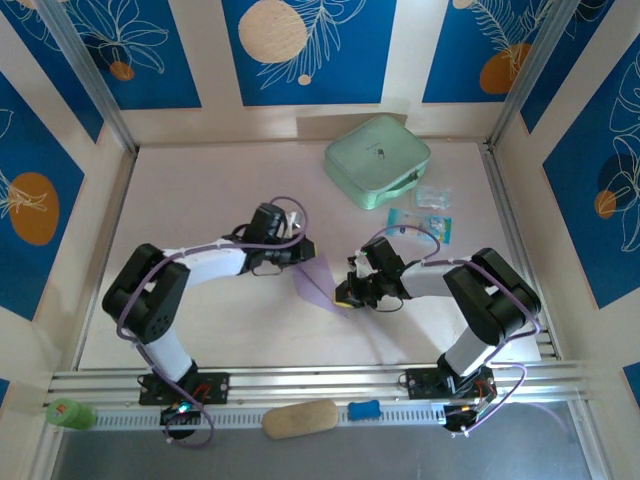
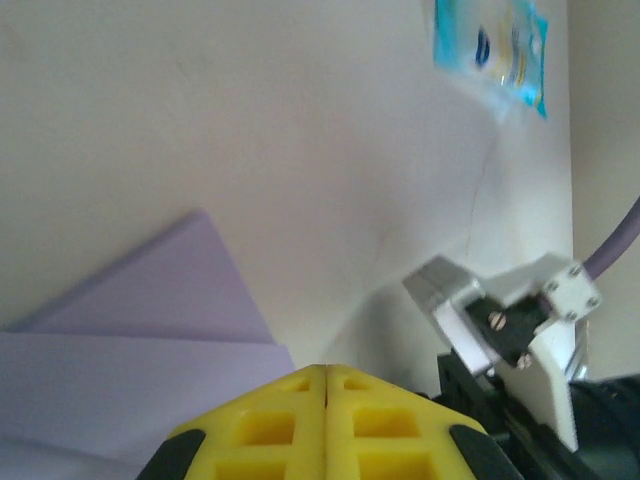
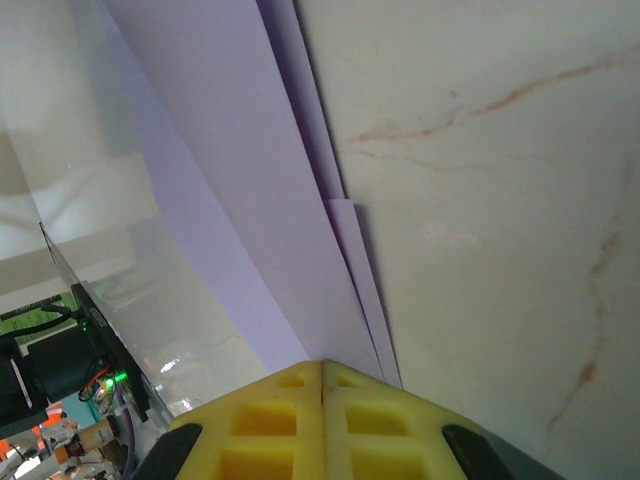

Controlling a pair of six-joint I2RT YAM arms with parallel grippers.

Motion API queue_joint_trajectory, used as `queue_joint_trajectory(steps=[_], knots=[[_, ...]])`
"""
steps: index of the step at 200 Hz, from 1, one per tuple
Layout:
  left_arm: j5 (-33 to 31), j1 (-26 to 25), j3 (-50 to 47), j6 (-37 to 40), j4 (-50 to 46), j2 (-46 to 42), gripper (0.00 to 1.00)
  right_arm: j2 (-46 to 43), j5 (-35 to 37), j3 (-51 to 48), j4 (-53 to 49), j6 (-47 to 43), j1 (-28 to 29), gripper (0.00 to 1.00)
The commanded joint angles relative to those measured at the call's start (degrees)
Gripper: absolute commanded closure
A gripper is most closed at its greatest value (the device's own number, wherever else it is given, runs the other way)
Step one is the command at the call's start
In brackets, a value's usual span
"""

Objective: Fold a paper plane with a square sheet of paper (pick it up from the middle)
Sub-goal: Fourth fold the wing at the center of the table.

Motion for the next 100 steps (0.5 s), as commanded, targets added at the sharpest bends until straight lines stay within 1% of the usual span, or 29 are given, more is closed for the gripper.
queue_joint_trajectory(steps=[1,25,54,76,100], knots=[[2.8,-1.1,-1.8,-2.5,4.8,3.9,0.98,2.8,3.4,-2.4,-7.3,-0.1,0.1,1.00],[1.7,-1.3,-3.5,-3.5,6.5,6.3,0.99,2.0,2.8,-2.4,-6.7,-0.4,-0.1,1.00],[-1.0,-1.2,-5.2,-3.3,5.3,7.5,1.00,-1.5,1.4,-2.0,-6.3,-1.2,-0.1,1.00],[-1.8,-1.2,-6.2,-2.5,4.7,7.4,1.00,-4.5,-0.1,0.2,-7.3,-3.0,0.0,1.00],[-1.9,-1.1,-6.3,-1.9,4.1,7.2,1.00,-4.8,-0.8,3.4,-8.0,-4.5,0.8,1.00]])
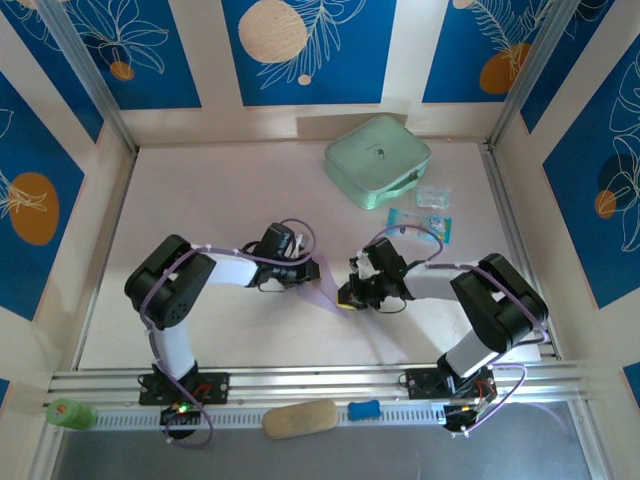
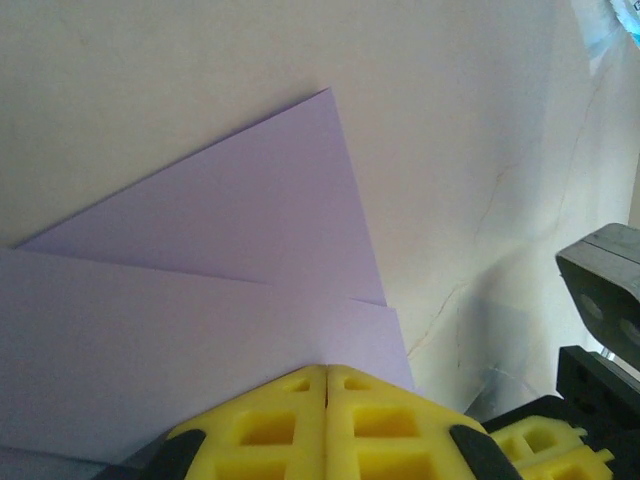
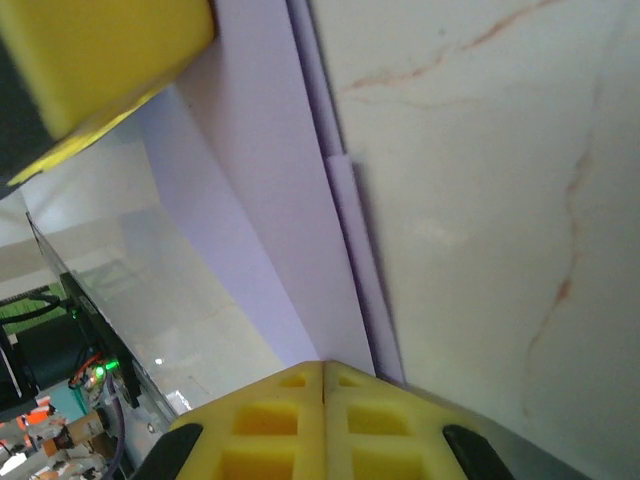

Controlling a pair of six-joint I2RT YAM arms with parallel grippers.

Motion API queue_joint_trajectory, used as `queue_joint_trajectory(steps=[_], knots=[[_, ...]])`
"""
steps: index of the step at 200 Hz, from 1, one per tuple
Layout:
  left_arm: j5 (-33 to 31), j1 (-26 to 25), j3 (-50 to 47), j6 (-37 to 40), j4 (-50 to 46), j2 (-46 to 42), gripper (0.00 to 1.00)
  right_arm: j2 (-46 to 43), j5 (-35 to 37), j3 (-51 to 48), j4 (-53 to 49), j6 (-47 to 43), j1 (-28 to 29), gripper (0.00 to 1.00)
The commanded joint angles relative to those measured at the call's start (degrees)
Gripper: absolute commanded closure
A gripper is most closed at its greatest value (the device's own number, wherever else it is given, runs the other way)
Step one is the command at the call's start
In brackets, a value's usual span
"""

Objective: Fold a paper plane with a square sheet of paper (pick it up from the middle)
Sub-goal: Fourth fold the wing at the center of the table.

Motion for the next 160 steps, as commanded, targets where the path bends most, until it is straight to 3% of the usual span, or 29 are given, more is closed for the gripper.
queue_joint_trajectory(steps=[1,63,74,85,126,160], knots=[[-2.6,0.2,-1.7,1.2,-2.6,0.9,1.00,-1.3,-1.1,3.4,-3.4,-2.6,0.8,1.00],[-2.5,0.2,-1.6,1.1,-2.6,1.2,1.00,8.9,3.3,11.0,-5.2,-2.7,3.7,1.00],[-2.5,0.1,-1.6,1.1,-2.7,1.2,1.00,9.8,6.1,10.7,-6.7,-3.0,3.9,1.00],[-2.5,0.2,-1.7,1.1,-2.7,1.1,1.00,10.2,4.5,9.2,-6.1,-3.6,3.4,1.00],[-2.6,0.3,-1.9,1.2,-2.7,1.4,1.00,5.8,-1.2,3.2,-2.0,-1.3,3.0,1.00],[-2.5,0.4,-2.0,1.1,-2.5,1.5,1.00,1.2,-0.9,1.2,-3.3,-2.4,2.6,1.00]])
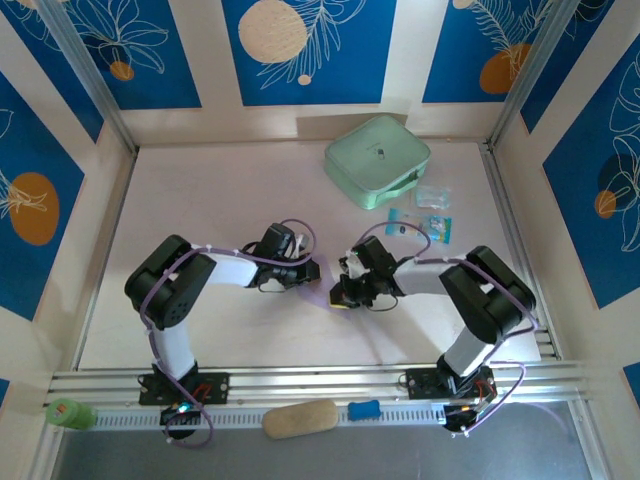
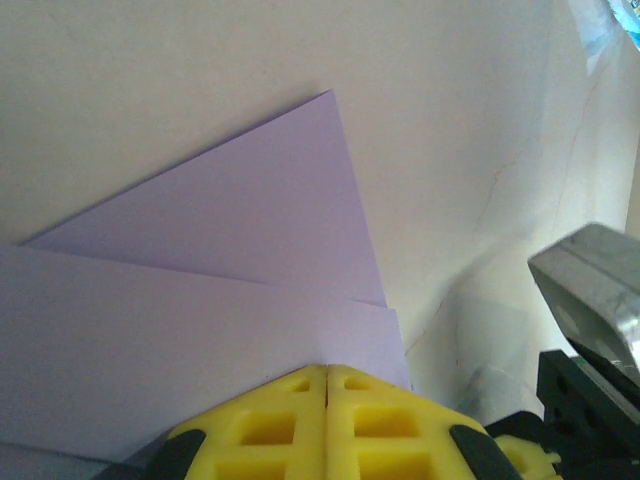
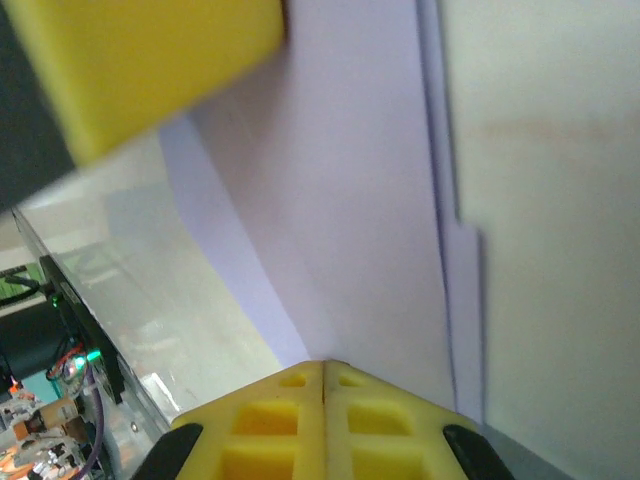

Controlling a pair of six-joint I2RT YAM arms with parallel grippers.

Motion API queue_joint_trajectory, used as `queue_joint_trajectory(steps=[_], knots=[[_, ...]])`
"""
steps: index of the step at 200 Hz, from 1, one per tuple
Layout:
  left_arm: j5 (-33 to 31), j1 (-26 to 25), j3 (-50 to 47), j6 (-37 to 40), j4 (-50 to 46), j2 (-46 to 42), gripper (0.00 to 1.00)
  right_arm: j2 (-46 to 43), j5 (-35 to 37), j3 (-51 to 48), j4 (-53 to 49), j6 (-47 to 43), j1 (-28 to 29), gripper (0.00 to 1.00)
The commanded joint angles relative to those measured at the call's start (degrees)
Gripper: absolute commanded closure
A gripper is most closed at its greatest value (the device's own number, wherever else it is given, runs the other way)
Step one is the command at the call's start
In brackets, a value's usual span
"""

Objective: Fold a paper plane with a square sheet of paper (pick it up from the middle)
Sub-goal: Fourth fold the wing at the center of the table.

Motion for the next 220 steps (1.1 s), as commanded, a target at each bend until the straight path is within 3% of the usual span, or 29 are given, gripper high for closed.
queue_joint_trajectory(steps=[1,50,152,179,220], knots=[[-2.5,0.4,-1.8,1.1,-2.9,1.5,1.00,-2.5,-1.6,-2.0,-3.2,-0.4,-0.3,1.00],[-2.1,0.5,-2.1,0.9,-2.4,1.7,1.00,-1.3,-1.3,-10.4,1.6,2.1,-0.6,1.00],[-2.2,1.0,-2.3,0.3,-2.3,1.6,1.00,-11.3,2.5,-17.8,0.5,5.4,-1.1,1.00],[-1.9,1.1,-2.3,0.1,-2.0,1.5,1.00,-15.6,4.7,-16.9,-4.0,5.7,-1.4,1.00],[-1.7,1.1,-2.2,0.1,-1.8,1.2,1.00,-19.6,-0.1,-9.8,-5.9,3.3,-1.5,1.00]])
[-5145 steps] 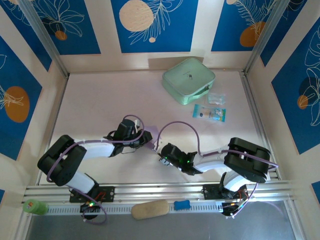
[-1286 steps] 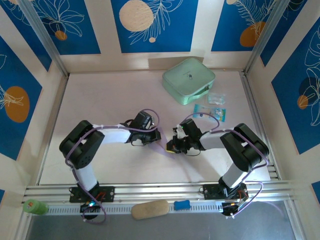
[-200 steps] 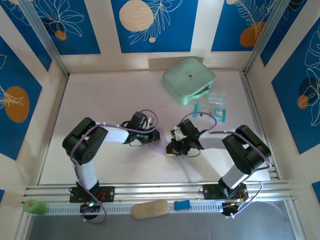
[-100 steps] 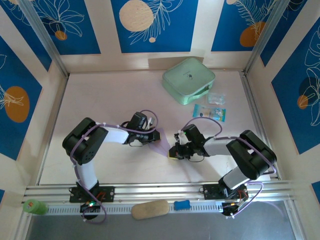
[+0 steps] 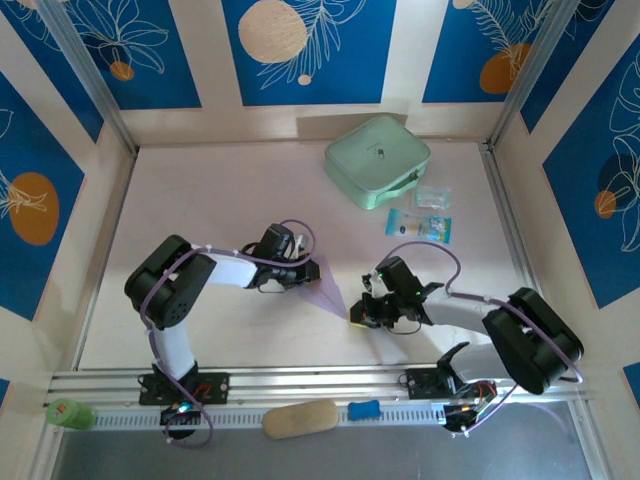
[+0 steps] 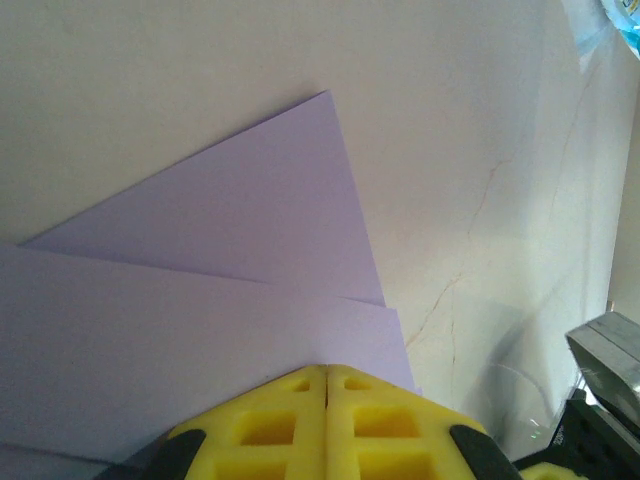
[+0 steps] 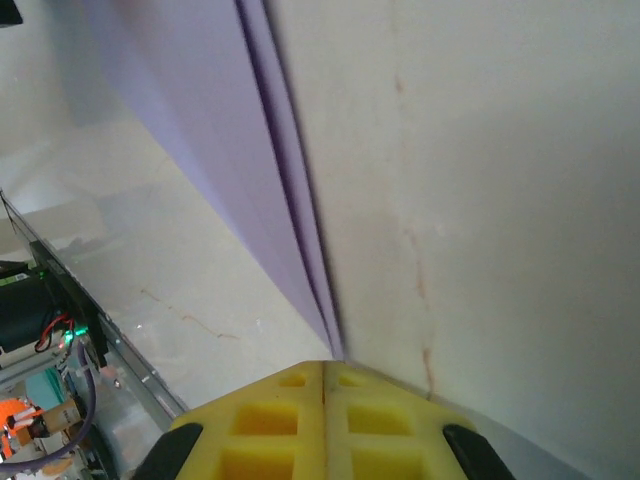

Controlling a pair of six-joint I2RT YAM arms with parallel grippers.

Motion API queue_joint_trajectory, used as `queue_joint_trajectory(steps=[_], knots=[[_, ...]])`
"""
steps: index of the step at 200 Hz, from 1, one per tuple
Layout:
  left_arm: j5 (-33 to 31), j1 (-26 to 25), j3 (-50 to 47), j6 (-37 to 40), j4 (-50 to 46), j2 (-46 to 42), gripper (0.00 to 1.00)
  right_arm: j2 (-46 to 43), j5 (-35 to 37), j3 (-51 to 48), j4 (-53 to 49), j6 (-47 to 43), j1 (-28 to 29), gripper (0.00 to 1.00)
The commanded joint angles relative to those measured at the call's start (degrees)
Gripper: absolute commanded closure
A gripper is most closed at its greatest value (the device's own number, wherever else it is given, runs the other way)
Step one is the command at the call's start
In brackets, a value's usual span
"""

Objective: Fold a paper plane with a square sheet of paper (pick it up from the middle)
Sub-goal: Fourth fold the wing at the center of the table.

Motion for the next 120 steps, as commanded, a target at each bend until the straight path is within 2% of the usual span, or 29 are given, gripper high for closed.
queue_joint_trajectory(steps=[1,39,65,97,120], knots=[[-2.4,0.8,-1.6,0.3,-3.0,1.2,1.00,-0.7,-2.4,4.7,-4.0,-1.7,-0.4,1.00],[-1.9,0.8,-1.7,-0.2,-2.3,1.5,1.00,9.9,-3.2,13.7,-4.1,-4.7,-0.5,1.00],[-2.0,0.8,-1.7,0.2,-2.9,1.3,1.00,15.0,-1.6,15.4,-1.8,-3.8,-1.0,1.00],[-1.4,0.8,-1.1,0.3,-2.7,1.6,1.00,19.5,0.4,13.0,-4.6,-2.6,-2.0,1.00],[-2.0,0.8,-0.8,0.4,-2.4,0.2,1.00,20.6,0.4,6.8,-0.3,0.3,-2.0,1.00]])
